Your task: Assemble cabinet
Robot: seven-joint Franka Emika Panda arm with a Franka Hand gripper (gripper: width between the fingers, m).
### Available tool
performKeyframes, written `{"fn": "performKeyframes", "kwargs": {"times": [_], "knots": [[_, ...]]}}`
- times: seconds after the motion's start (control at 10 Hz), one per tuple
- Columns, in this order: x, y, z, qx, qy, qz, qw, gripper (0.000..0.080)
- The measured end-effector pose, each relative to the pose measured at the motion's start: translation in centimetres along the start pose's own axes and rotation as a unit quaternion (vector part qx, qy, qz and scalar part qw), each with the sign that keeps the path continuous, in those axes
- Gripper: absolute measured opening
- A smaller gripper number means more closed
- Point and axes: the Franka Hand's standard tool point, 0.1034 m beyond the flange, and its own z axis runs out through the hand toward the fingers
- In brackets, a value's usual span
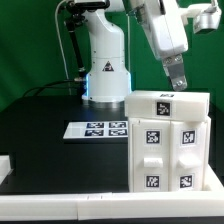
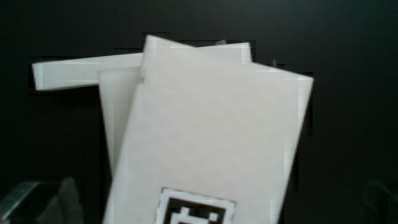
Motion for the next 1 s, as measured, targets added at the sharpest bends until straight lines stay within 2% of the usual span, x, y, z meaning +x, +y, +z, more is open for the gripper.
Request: {"fn": "performKeyframes", "kwargs": {"times": [0.2,0.3,0.5,0.6,0.7,0.9,1.0], "knots": [[-0.9,0.0,-0.1,-0.044,0.008,-0.175,0.984,0.0797],[-1.2,-0.3,0.0,-0.047,0.007,-0.250,0.967,0.0797],[-1.3,0.1,0.0,-0.084,-0.005,-0.365,0.927,0.0797],[-1.4,0.0,0.1,-0.099,-0.011,-0.424,0.900,0.0797],[-1.4,-0.2,0.1,-0.096,-0.011,-0.440,0.893,0.0797],[-1.3,-0.1,0.2,-0.095,-0.019,-0.510,0.854,0.0797],[-1.3,-0.1,0.2,-0.095,-0.021,-0.528,0.844,0.0797]]}}
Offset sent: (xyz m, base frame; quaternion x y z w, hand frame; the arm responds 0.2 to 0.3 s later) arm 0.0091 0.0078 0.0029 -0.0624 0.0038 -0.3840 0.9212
